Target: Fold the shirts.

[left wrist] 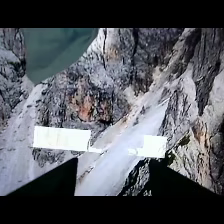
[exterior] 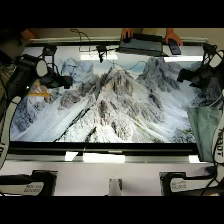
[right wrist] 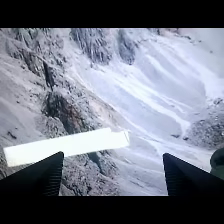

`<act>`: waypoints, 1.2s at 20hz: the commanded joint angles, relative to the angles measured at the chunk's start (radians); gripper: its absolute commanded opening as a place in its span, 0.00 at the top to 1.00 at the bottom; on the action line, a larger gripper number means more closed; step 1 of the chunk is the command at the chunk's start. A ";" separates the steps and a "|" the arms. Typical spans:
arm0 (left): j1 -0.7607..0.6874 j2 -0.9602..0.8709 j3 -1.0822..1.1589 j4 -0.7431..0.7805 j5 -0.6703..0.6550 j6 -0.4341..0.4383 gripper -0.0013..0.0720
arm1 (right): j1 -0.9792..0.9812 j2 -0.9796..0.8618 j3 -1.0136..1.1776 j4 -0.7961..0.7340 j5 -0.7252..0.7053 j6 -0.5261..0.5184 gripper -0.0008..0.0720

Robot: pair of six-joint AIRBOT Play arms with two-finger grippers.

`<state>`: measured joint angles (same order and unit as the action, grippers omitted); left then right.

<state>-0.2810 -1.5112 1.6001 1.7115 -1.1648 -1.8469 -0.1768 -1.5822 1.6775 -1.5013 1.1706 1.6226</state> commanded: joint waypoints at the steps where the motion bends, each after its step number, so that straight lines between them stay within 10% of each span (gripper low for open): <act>1: 0.000 -0.037 0.000 -0.034 0.238 -0.061 0.19 | 0.001 0.000 0.001 0.008 -0.150 0.000 0.06; 2: 0.001 -0.055 0.001 -0.033 0.257 -0.079 0.02 | 0.001 0.000 0.001 0.011 -0.166 0.002 0.06; 19: 0.151 -0.471 0.193 -0.025 0.360 -0.032 0.01 | 0.002 -0.003 0.001 0.169 0.050 0.079 0.06; 23: 0.163 -0.510 0.193 -0.026 0.391 -0.046 0.04 | 0.002 -0.003 0.001 0.170 0.093 0.079 0.06; 24: 0.163 -0.515 0.193 -0.026 0.391 -0.071 0.22 | 0.002 -0.003 0.001 0.170 0.092 0.080 0.06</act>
<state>-0.1234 -1.9980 1.7885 1.6833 -0.7979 -1.8847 -0.1757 -1.5848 1.6775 -1.3342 1.2354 1.7012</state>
